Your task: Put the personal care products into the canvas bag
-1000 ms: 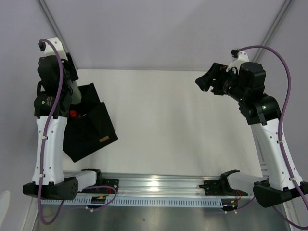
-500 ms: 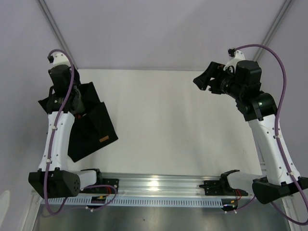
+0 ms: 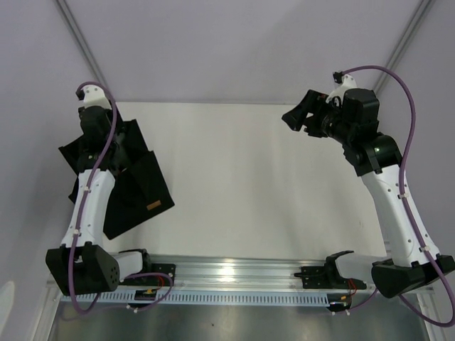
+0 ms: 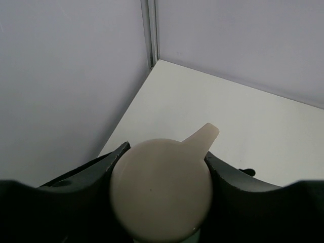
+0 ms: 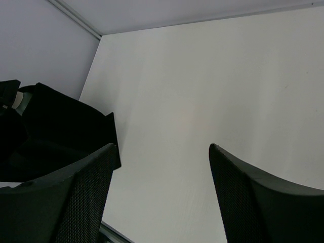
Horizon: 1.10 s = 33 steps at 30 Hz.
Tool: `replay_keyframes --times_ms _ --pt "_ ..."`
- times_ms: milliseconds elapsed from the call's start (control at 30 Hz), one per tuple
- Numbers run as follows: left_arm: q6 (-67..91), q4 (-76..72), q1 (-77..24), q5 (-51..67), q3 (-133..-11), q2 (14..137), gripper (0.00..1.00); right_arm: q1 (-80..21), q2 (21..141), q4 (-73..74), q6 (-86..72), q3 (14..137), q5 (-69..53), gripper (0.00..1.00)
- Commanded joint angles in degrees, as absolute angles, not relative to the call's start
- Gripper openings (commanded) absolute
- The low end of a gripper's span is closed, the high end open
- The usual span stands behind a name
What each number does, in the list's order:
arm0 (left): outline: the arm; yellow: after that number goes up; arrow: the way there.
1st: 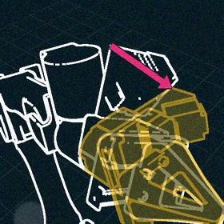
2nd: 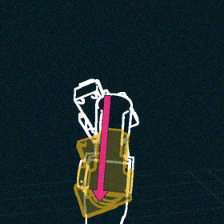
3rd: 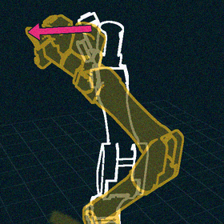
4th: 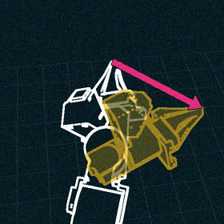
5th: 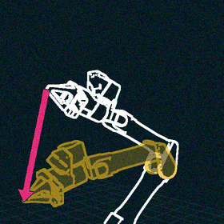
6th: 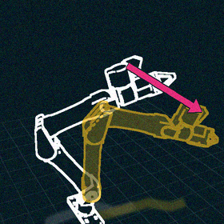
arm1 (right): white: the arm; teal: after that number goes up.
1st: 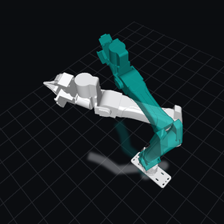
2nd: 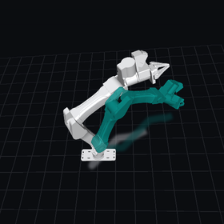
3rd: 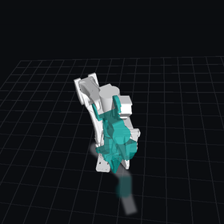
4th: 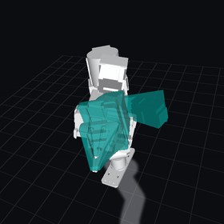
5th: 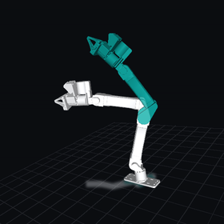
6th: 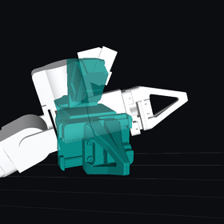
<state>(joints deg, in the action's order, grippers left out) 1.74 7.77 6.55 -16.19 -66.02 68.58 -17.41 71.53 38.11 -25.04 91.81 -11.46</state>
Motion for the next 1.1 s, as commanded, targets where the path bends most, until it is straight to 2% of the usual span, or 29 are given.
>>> replay_keyframes --times_ms 0,167,667,833,1067 --pt "4.22 -3.69 7.38 -13.80 -65.40 67.06 0.00 -17.40 69.44 33.76 -26.80 89.05 -11.51 0.78" --pt "5.88 -3.34 7.30 -13.71 -60.30 64.78 0.00 -17.23 69.26 33.22 -26.54 88.07 -10.81 0.78" --pt "6.16 1.23 7.29 -16.08 -57.92 63.47 0.00 -17.14 70.14 31.82 -26.19 88.24 -11.25 0.78" --pt "3.43 9.28 7.29 -21.53 -63.97 61.78 0.00 -17.31 70.05 31.47 -26.28 87.80 -11.43 0.78" --pt "6.05 21.86 7.29 -22.06 -71.28 60.48 0.00 -17.23 69.52 30.85 -27.42 86.75 -12.22 0.78"
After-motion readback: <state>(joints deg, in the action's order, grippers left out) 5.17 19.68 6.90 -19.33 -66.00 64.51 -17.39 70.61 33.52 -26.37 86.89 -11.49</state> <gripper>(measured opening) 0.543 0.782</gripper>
